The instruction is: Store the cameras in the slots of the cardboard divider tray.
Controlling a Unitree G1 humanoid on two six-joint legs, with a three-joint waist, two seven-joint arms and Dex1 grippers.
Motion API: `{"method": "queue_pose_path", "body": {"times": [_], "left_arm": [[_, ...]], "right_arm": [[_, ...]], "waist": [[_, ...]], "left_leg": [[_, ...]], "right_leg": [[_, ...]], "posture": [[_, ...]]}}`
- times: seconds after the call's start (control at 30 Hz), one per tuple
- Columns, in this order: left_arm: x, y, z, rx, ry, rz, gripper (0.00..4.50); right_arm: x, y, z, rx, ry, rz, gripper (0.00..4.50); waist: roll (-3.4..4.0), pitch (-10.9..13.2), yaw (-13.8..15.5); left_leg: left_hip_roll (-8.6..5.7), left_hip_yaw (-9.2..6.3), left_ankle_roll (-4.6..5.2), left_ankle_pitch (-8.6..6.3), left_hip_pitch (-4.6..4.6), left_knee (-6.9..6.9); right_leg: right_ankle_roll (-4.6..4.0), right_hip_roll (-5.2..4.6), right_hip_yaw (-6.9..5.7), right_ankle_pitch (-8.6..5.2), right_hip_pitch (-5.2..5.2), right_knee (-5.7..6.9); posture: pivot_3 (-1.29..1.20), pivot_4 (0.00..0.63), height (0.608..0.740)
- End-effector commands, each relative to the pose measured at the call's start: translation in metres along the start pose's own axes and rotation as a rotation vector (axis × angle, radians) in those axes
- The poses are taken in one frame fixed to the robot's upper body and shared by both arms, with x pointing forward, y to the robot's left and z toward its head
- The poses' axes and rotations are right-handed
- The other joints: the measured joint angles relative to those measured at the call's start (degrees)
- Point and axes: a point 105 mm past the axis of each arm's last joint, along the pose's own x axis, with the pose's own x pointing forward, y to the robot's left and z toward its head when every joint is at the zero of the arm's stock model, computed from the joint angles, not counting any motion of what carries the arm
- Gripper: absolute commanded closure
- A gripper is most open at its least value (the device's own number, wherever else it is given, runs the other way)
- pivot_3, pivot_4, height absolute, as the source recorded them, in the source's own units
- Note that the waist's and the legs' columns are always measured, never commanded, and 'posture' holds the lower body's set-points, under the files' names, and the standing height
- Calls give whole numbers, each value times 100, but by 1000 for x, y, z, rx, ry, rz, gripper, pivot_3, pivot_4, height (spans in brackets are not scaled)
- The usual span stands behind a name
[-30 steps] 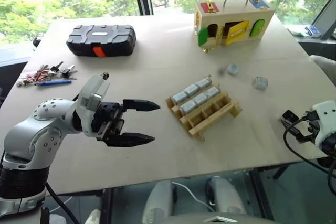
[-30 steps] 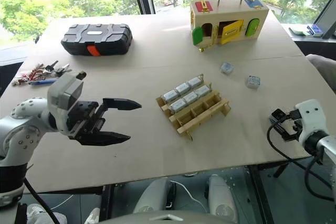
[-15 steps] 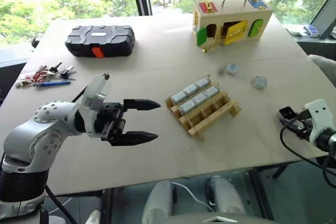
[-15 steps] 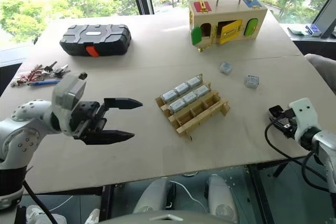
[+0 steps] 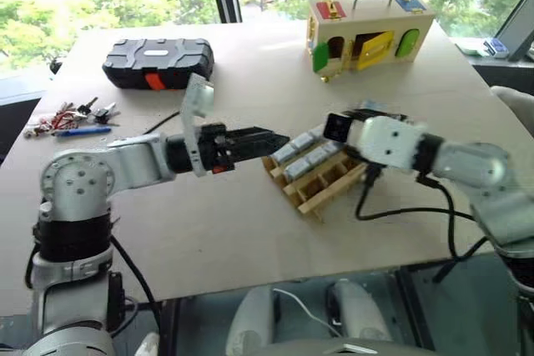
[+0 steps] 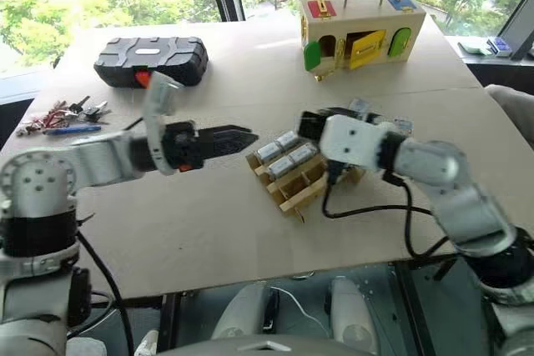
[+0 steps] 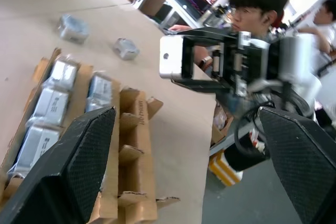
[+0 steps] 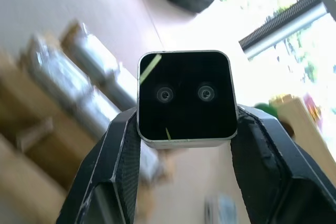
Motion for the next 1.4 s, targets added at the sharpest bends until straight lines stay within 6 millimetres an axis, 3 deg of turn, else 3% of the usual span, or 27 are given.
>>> {"method": "queue_pose_path", "body": {"times": [0.03, 0.4, 0.53, 0.73, 0.77, 0.93, 0.97, 1.07, 1.2, 1.3, 1.4], "left_arm": [[5, -1, 7, 11, -16, 31, 0], [17, -2, 8, 19, -70, 45, 0], [19, -4, 7, 16, -73, 27, 935], [21, -5, 8, 8, -86, 14, 3647], [21, -5, 9, 8, -90, 9, 3733], [21, -6, 10, 28, -86, 1, 3733], [21, -7, 10, 38, -79, 0, 3733], [22, -10, 9, 79, -41, -18, 3733], [34, -16, -3, 203, 53, -6, 3733], [44, -18, -18, 310, 165, 26, 3733], [49, -16, -28, 363, 247, 48, 3733]], "right_arm": [[12, -5, 16, -112, -53, 8, 2550], [27, -1, 33, -114, -158, 53, 2550], [28, -4, 34, -101, -176, 52, 2552], [28, -2, 37, -53, -201, 73, 2552], [28, -1, 37, -25, -206, 83, 2552], [21, -5, 32, 87, -205, 51, 315], [18, -6, 27, 95, -187, 28, 1], [-10, -3, 5, 234, -154, -7, 0], [-63, -9, -19, 390, -131, -65, 0], [-96, -4, -19, 432, -108, -56, 0], [-113, 3, -13, 477, -105, -12, 0]], "waist": [[-1, 0, 14], [-2, 0, 2], [-2, 0, -1], [-2, 0, 0], [-2, -1, -2], [-2, -1, -1], [-2, -1, 0], [-3, -1, 22], [-4, -2, 129], [-4, -2, 144], [-4, -2, 109]], "left_leg": [[-6, 0, -3, 2, -6, 0], [-62, -13, -6, 3, -36, -5], [-65, -16, -8, 4, -35, -4], [-67, -18, -8, 5, -36, -4], [-67, -17, -8, 5, -36, -3], [-68, -21, -8, 5, -36, -4], [-68, -20, -8, 4, -36, -4], [-73, -21, -8, 4, -37, -4], [-84, -25, -4, 3, -52, -3], [-86, -24, 0, 0, -51, -3], [-78, -26, 23, -13, -46, -5]], "right_leg": [[0, -9, 0, 0, -5, -3], [1, -51, -10, 1, -24, -16], [1, -50, -13, 1, -24, -12], [1, -51, -14, 1, -24, -10], [1, -51, -13, 1, -24, -10], [1, -52, -16, 1, -24, -9], [1, -53, -15, 1, -24, -9], [1, -55, -17, 1, -24, -9], [1, -64, -23, 1, -24, -22], [2, -67, -20, 1, -23, -23], [3, -59, -23, 0, -20, -22]], "posture": [[0, 150, 740], [0, 150, 740], [0, 150, 740], [0, 150, 740], [0, 150, 740], [0, 150, 740], [0, 150, 740], [0, 150, 740], [0, 150, 740], [0, 150, 740], [0, 150, 740]]}}
